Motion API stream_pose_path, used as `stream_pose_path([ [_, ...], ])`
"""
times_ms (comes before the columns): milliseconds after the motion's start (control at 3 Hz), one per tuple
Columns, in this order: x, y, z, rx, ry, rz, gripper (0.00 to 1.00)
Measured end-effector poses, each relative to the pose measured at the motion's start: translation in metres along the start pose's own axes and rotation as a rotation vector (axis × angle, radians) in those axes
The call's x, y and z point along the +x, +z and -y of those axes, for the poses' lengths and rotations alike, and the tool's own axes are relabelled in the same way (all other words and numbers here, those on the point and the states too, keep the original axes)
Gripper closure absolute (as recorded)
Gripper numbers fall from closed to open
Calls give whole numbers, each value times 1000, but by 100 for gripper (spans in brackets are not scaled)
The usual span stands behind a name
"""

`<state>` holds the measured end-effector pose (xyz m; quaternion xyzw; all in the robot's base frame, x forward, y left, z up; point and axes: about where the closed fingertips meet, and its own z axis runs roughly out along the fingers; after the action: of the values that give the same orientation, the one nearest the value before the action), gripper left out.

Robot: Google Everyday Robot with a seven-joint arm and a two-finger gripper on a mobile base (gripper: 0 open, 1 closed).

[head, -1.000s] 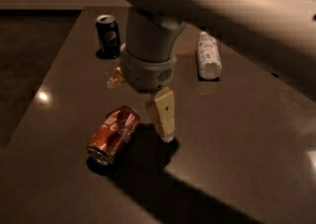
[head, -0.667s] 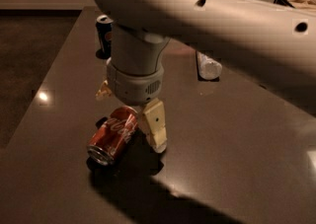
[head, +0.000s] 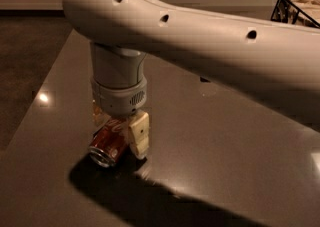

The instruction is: Pick coke can

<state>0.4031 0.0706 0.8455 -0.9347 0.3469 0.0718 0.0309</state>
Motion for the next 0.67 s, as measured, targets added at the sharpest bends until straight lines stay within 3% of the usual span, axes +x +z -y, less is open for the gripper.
stream_pose_path([
  [333,1,0,2,-13,14,3,48],
  [667,12,-18,0,5,91,53,71],
])
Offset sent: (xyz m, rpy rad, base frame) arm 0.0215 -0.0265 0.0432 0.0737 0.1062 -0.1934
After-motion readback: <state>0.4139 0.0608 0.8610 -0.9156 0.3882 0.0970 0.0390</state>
